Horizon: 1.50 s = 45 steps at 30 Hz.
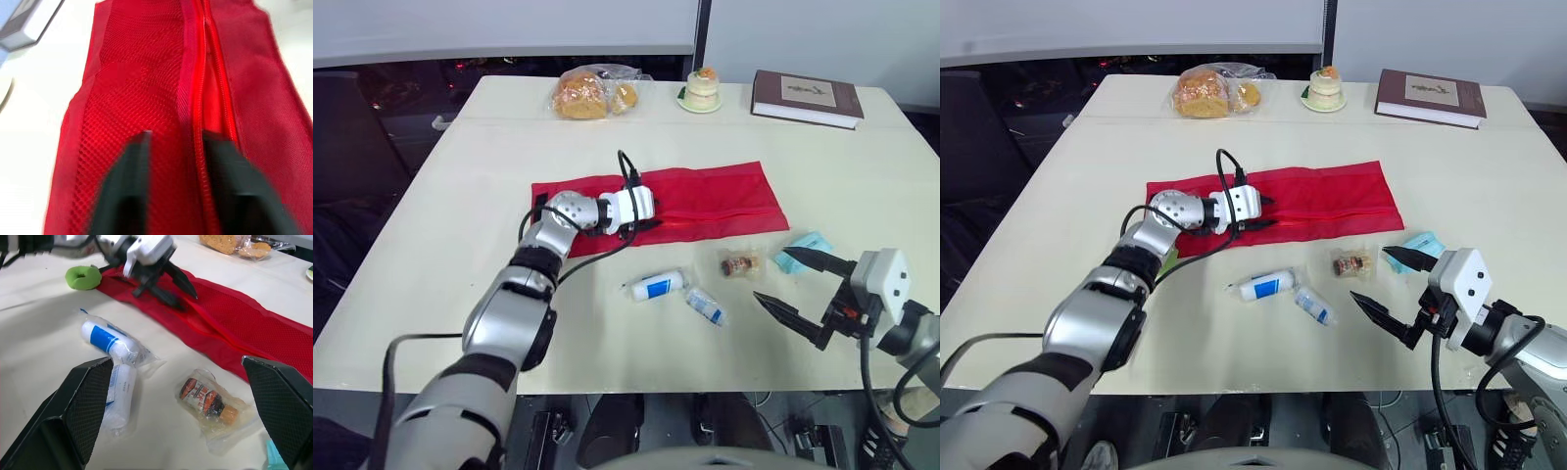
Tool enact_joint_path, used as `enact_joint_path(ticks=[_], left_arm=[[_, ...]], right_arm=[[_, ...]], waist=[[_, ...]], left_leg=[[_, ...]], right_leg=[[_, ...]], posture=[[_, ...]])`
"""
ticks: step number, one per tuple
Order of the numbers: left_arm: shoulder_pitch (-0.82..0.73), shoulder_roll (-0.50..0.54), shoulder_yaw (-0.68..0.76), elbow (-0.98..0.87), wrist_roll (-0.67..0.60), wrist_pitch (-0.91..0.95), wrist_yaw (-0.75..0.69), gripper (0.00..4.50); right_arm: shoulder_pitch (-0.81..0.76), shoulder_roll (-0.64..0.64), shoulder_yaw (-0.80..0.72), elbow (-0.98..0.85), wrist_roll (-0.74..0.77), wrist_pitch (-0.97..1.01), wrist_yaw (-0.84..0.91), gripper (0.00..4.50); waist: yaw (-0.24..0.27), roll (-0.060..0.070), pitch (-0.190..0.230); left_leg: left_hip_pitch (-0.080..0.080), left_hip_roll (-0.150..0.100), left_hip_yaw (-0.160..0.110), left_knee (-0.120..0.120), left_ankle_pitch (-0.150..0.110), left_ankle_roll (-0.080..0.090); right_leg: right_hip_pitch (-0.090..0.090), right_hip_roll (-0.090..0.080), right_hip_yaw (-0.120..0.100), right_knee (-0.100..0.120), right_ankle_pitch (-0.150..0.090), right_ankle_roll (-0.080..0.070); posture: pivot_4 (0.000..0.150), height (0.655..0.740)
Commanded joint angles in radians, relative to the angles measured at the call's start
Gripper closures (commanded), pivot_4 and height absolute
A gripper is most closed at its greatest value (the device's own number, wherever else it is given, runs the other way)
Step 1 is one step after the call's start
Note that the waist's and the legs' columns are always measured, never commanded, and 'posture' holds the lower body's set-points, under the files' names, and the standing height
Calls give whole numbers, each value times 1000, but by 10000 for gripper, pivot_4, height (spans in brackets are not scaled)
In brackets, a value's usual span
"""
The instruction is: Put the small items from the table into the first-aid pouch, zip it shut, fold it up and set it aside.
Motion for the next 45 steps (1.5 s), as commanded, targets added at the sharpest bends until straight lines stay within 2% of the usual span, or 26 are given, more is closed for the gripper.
enact_joint_path(ticks=[1,7,10,14,15,17,23,32,38,45], left_arm=[[139,3,-18,-336,44,231,40,8703],[232,5,-25,-630,144,520,131,8703],[259,-27,-26,-698,163,661,157,8703],[284,-54,-28,-737,161,754,183,8703],[286,-57,-30,-740,159,766,188,12571],[287,-68,-32,-740,152,781,203,16652],[263,-79,-55,-689,145,752,244,43951],[222,24,-89,-529,133,455,253,43951],[88,101,-100,-272,110,101,251,43951],[-83,98,-85,36,64,-211,232,43951]], right_arm=[[-19,-4,-20,-21,9,-14,5,0],[-40,-8,-39,-25,31,-18,15,0],[-83,0,-47,-21,25,-23,-14,0],[-95,3,-58,-12,3,-16,-43,0],[-95,2,-61,-10,2,-16,-43,0],[-94,-1,-65,-5,-1,-18,-38,0],[-108,1,-57,-9,2,-10,-50,0],[-119,3,-50,-20,11,9,-74,0],[-141,3,-36,-18,14,21,-87,0],[-162,8,-14,-21,8,26,-102,0]], waist=[[-1,2,-1],[1,2,-1],[1,2,-1],[3,2,-1],[2,1,-1],[1,1,-1],[1,1,-1],[1,2,-1],[1,1,-1],[4,1,0]], left_leg=[[1,0,1,0,0,0],[2,0,1,0,0,0],[2,0,1,0,0,0],[1,0,0,0,0,0],[1,0,0,0,0,0],[2,0,1,0,0,0],[2,0,1,0,0,0],[2,0,1,0,0,0],[2,0,1,0,0,0],[0,-2,1,1,-1,2]], right_leg=[[1,0,1,0,0,0],[1,0,1,0,0,0],[1,0,1,0,0,0],[1,0,0,0,0,0],[1,0,1,0,0,0],[1,0,1,0,0,0],[1,0,1,0,0,0],[1,0,1,0,0,0],[1,0,1,0,0,0],[1,-1,0,-1,0,0]], posture=[[1500,7289],[1500,7289],[1500,7289],[1500,7289],[1500,7289],[1500,7289],[1500,7289],[1500,7289],[1500,7289],[1500,7289]])
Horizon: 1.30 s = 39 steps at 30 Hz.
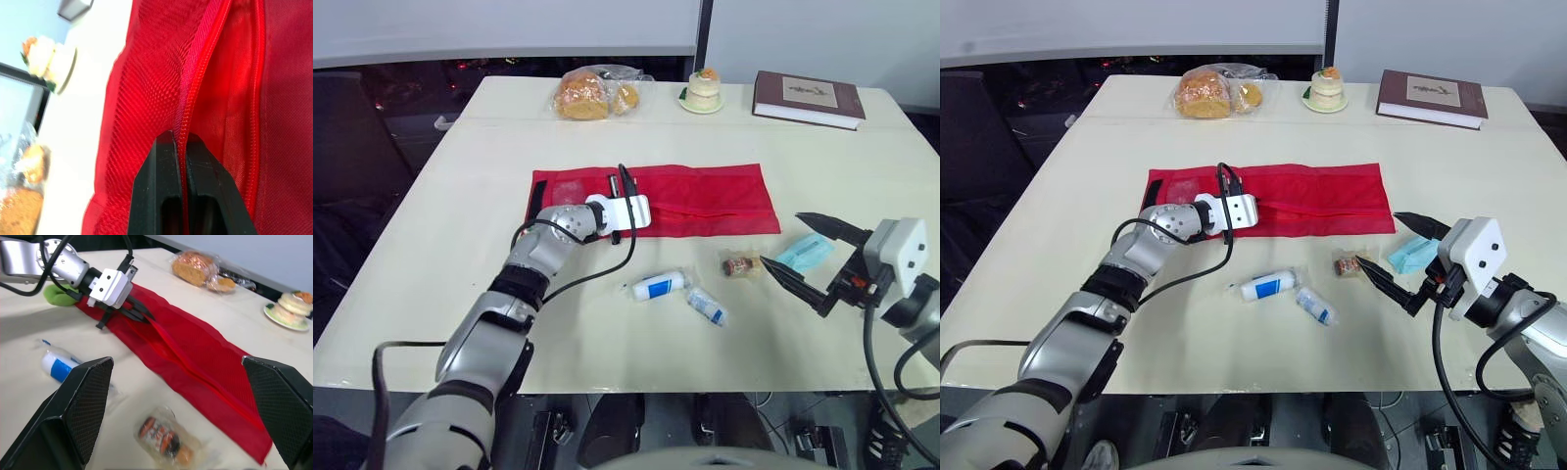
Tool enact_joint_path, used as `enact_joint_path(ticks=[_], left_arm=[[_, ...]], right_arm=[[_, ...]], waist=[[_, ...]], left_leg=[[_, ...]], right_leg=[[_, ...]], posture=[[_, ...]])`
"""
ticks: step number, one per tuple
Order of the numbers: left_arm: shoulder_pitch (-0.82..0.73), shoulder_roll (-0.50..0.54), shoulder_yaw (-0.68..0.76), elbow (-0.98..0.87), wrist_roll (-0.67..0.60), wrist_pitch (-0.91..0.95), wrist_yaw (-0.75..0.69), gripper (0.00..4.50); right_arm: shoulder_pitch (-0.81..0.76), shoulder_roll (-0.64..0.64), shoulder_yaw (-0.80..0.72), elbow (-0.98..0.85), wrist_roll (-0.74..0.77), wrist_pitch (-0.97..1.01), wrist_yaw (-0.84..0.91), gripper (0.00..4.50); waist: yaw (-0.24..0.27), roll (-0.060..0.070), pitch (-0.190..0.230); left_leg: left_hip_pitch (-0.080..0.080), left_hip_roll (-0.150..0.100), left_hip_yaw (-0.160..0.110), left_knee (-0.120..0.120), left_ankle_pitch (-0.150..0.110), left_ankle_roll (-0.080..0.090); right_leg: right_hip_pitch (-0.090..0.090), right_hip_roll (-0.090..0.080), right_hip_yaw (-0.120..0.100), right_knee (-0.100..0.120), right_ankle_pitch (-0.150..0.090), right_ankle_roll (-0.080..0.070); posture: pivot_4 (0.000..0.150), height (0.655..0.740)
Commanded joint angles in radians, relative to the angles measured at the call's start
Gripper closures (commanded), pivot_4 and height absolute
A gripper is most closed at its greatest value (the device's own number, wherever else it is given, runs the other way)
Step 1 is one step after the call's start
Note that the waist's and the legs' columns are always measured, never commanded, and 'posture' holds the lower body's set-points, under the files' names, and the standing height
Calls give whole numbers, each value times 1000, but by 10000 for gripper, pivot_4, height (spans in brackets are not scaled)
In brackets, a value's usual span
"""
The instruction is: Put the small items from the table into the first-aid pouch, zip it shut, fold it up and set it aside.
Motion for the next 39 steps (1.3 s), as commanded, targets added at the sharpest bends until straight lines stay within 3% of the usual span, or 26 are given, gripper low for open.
enact_joint_path(ticks=[1,10,16,20,29,34,39], left_arm=[[-70,-11,40,92,-63,-142,-22,43951],[-100,-52,61,217,-155,-311,-189,43951],[-99,-46,49,249,-125,-286,-178,43951],[-118,-70,85,257,-163,-154,-192,43951],[-107,-104,136,224,-218,11,-275,43951],[-96,-109,156,197,-245,61,-324,43951],[-91,-112,169,186,-267,78,-381,43951]], right_arm=[[-9,6,-4,-28,5,-1,-13,0],[17,13,-12,-47,5,-1,-28,0],[29,8,-24,-54,11,1,-28,0],[63,-3,-78,-64,89,23,1,0],[153,-148,-354,38,318,53,287,0],[153,-251,-460,123,347,76,430,0],[111,-310,-463,182,320,70,507,0]], waist=[[-1,0,0],[-3,0,0],[-4,0,0],[-3,0,0],[-4,0,0],[-4,0,0],[-4,-1,0]], left_leg=[[0,0,0,0,0,0],[0,0,1,0,0,0],[0,0,1,0,0,0],[0,0,0,0,0,0],[0,0,0,0,0,1],[0,0,0,0,0,1],[0,0,1,0,0,1]], right_leg=[[0,0,0,0,0,0],[0,0,0,0,0,0],[0,0,0,0,0,0],[0,0,0,0,1,1],[0,0,0,0,1,1],[0,0,0,0,1,1],[0,0,1,0,1,1]], posture=[[1500,7289],[1500,7289],[1500,7289],[1500,7289],[1500,7289],[1500,7289],[1500,7289]])
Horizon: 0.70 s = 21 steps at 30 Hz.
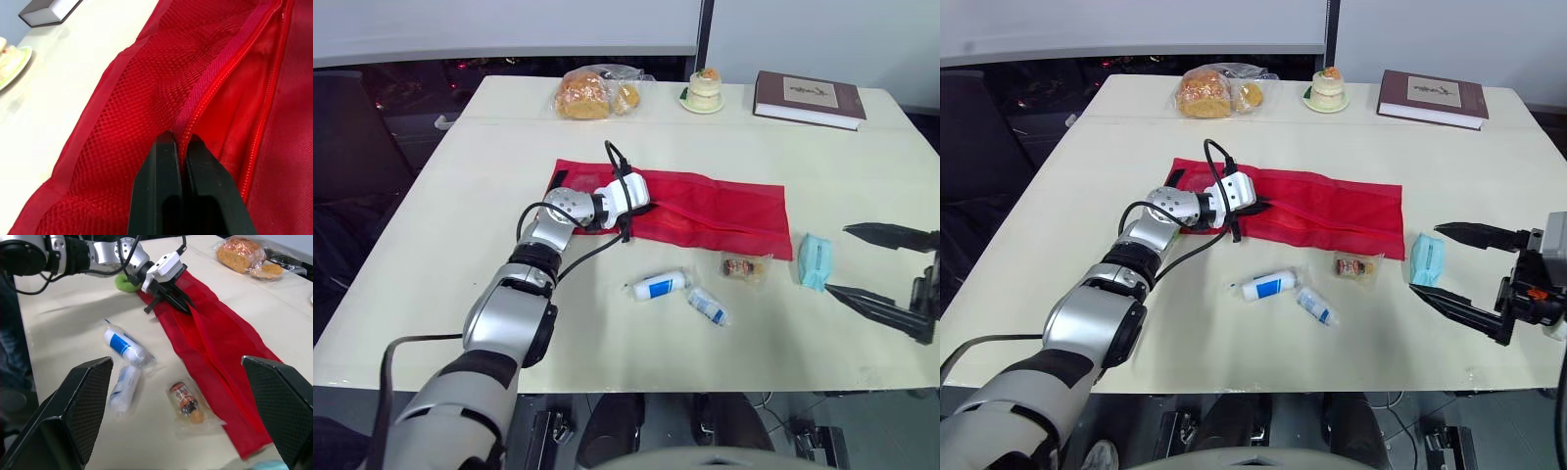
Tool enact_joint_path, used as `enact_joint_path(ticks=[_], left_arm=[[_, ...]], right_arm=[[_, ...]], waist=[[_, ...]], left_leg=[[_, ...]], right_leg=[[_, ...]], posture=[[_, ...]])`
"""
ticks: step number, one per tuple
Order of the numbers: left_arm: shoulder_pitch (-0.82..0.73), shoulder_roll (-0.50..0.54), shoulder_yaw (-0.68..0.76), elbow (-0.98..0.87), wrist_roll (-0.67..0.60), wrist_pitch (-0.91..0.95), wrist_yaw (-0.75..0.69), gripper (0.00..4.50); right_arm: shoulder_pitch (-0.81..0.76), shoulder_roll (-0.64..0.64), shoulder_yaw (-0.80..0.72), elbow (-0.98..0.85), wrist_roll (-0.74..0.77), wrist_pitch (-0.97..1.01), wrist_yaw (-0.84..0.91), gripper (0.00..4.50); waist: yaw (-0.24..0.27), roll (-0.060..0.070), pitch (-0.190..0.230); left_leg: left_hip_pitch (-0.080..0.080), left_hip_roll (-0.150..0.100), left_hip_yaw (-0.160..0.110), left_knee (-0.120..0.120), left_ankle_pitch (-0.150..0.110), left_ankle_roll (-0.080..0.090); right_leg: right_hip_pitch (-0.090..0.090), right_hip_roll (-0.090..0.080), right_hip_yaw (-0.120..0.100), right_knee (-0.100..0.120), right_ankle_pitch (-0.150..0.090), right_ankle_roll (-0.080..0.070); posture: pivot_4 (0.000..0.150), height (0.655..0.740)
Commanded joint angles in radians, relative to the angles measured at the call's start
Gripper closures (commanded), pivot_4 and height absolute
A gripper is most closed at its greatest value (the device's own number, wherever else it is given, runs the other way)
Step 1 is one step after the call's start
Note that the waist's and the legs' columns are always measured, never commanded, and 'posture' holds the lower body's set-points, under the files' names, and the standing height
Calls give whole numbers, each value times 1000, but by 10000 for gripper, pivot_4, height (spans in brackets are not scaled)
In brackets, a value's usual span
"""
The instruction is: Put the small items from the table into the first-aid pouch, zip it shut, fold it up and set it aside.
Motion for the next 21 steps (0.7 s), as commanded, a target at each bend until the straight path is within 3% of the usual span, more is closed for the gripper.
enact_joint_path(ticks=[1,6,11,21], left_arm=[[-4,-1,28,-42,-44,16,-55,43951],[-16,13,18,-49,-40,43,-98,43951],[-33,15,15,-72,-38,116,-117,43951],[-38,3,19,-124,-51,233,-150,43951]], right_arm=[[-43,-44,-12,29,-20,-22,59,0],[-97,-37,71,36,-69,-44,54,0],[-166,-39,269,33,-223,-101,18,0],[-538,123,742,128,-447,-131,-47,0]], waist=[[0,0,0],[0,0,0],[-1,0,0],[-1,0,0]], left_leg=[[0,0,0,0,0,0],[0,0,0,0,0,0],[0,0,0,0,0,0],[-1,0,-1,1,0,0]], right_leg=[[0,0,0,0,0,0],[0,0,0,0,0,0],[0,0,0,0,0,0],[-1,1,-1,0,0,0]], posture=[[1500,7289],[1500,7289],[1500,7289],[1500,7289]])
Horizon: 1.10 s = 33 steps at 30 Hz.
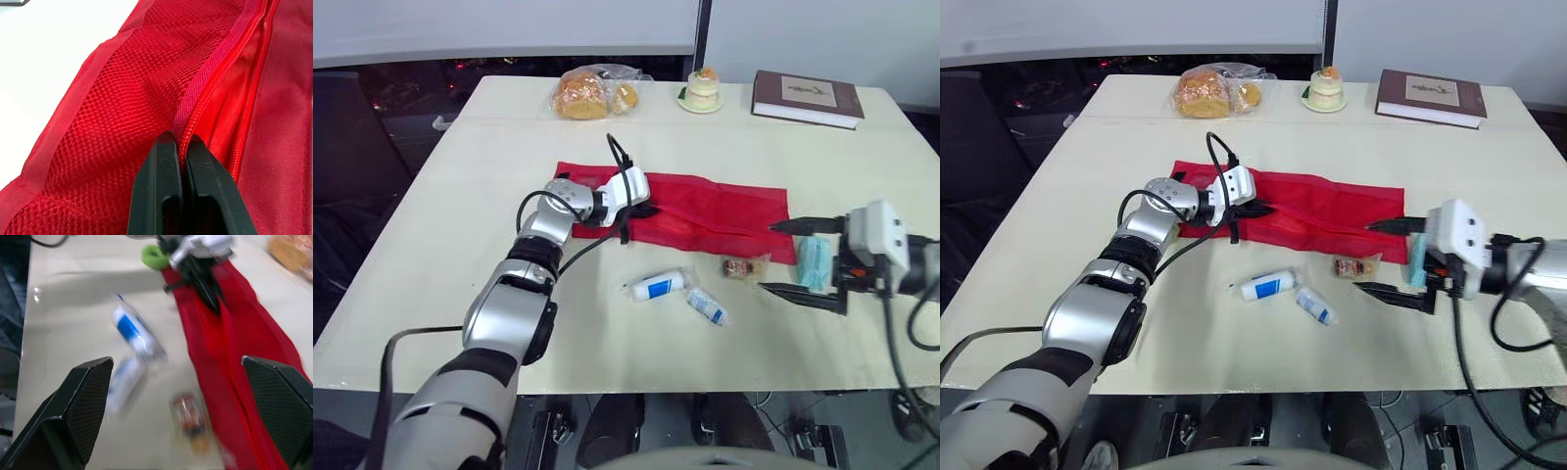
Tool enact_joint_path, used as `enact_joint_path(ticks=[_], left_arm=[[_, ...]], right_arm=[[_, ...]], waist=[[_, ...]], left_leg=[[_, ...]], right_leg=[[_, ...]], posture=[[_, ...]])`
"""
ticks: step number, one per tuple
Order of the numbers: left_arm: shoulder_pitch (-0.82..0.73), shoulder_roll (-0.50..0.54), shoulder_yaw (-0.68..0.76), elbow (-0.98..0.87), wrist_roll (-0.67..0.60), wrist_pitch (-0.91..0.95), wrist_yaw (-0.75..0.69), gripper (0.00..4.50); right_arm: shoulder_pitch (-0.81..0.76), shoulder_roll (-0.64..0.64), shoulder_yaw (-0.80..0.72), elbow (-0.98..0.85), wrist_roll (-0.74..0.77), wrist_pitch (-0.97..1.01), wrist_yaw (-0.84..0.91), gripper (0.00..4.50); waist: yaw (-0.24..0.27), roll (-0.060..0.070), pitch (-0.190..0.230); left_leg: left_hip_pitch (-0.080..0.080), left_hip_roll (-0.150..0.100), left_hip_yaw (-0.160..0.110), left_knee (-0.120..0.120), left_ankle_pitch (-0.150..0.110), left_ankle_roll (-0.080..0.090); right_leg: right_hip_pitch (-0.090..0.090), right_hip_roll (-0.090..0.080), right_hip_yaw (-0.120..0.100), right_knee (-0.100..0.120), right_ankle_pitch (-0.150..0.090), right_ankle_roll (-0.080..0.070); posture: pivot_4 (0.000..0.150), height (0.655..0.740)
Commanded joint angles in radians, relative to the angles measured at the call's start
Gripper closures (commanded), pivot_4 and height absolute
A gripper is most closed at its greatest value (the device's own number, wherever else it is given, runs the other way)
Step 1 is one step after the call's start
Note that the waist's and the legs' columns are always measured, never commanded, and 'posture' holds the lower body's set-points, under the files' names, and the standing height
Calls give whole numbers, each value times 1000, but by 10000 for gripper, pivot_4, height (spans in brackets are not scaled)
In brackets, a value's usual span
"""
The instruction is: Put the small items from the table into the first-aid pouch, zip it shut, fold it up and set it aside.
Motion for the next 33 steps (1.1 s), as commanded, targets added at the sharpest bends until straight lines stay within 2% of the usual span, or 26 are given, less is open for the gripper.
enact_joint_path(ticks=[1,6,15,22,29,32,33], left_arm=[[-21,7,11,-36,-10,4,0,43951],[-18,8,3,-39,0,-1,5,43951],[-26,6,0,-38,5,-7,19,43951],[-20,9,2,-46,5,-6,27,43951],[-13,8,0,-51,5,-6,31,43951],[-11,9,1,-51,5,-7,34,45000],[-11,9,1,-50,6,-7,35,45000]], right_arm=[[-120,72,145,56,-113,-25,-34,0],[-253,164,328,145,-252,-36,-21,0],[-500,289,626,323,-504,62,25,0],[-557,373,684,382,-571,119,22,0],[-549,410,705,399,-608,127,41,0],[-537,410,696,391,-607,133,48,7810],[-533,407,690,385,-604,136,52,13312]], waist=[[0,0,0],[1,0,0],[-2,0,0],[-5,0,0],[-3,0,0],[-3,0,0],[-3,0,0]], left_leg=[[0,0,0,0,0,0],[0,0,0,1,0,0],[-1,-1,1,1,0,0],[-1,-2,-1,1,0,0],[-1,-2,0,1,0,0],[-1,-2,-1,1,0,0],[-1,-2,-1,1,0,0]], right_leg=[[0,0,0,0,0,0],[0,0,0,0,0,0],[-1,-1,0,1,0,0],[-2,0,-3,3,0,0],[-2,-1,-2,3,0,0],[-2,-1,-2,3,0,0],[-2,0,-2,3,0,0]], posture=[[1500,7289],[1500,7289],[1500,7289],[1500,7289],[1500,7289],[1500,7289],[1500,7289]])
